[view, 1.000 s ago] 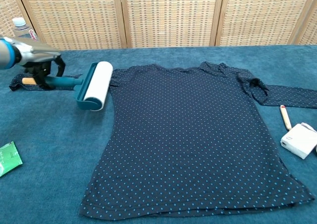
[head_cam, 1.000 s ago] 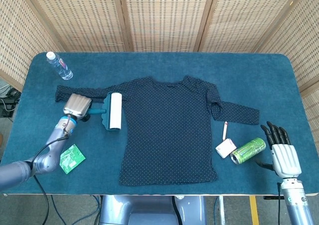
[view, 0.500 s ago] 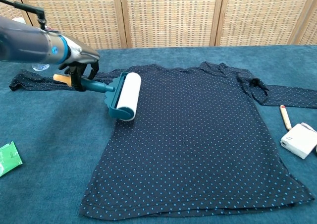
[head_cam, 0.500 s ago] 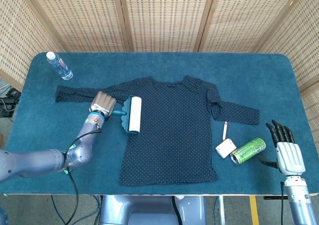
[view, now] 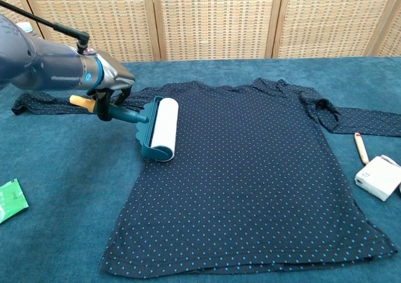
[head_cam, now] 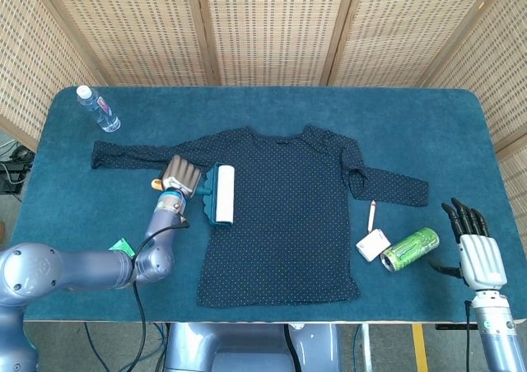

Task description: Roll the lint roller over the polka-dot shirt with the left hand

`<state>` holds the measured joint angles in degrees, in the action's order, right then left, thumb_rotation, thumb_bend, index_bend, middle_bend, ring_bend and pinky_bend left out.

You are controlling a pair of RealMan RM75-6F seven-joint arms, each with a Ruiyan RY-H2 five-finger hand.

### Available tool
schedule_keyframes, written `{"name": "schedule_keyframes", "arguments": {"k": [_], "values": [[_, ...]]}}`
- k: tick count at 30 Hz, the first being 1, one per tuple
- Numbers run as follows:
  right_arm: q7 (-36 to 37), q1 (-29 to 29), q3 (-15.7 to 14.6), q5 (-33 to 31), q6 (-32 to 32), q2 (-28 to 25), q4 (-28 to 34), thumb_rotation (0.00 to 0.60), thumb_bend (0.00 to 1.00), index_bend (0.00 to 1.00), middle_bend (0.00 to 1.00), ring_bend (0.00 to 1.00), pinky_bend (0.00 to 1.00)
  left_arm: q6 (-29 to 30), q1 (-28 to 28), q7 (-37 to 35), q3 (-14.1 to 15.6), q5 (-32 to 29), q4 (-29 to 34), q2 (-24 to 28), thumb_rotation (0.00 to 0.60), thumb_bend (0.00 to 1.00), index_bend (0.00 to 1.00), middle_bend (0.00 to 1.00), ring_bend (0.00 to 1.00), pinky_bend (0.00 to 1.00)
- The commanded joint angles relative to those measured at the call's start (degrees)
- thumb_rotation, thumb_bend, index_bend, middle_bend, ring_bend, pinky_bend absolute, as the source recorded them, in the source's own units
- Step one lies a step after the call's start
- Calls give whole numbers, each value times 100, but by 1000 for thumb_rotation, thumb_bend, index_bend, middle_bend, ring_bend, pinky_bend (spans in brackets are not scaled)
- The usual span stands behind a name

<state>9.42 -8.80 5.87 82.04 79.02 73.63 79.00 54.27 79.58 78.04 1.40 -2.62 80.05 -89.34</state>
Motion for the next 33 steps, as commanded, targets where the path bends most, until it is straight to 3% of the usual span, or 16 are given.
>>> {"name": "schedule_keyframes", "arguments": {"k": [1, 11, 33], "values": [[22, -2, -1, 0, -7, -6, -2, 600, 43, 0, 0, 0, 0, 57, 42, 93, 9, -48, 12, -92, 600, 701, 888, 852, 667, 625], [197, -3, 5, -25, -58, -46, -14, 600, 42, 0, 0, 0, 0, 219, 281, 467, -176, -200, -156, -544, 600, 704, 891, 855, 671, 625], [468, -22, 27, -77, -156, -80, -97, 600, 43, 0, 0, 0, 0, 200, 1073, 1547, -1218, -987, -1426, -1780, 600, 718, 891, 858, 674, 625]]}}
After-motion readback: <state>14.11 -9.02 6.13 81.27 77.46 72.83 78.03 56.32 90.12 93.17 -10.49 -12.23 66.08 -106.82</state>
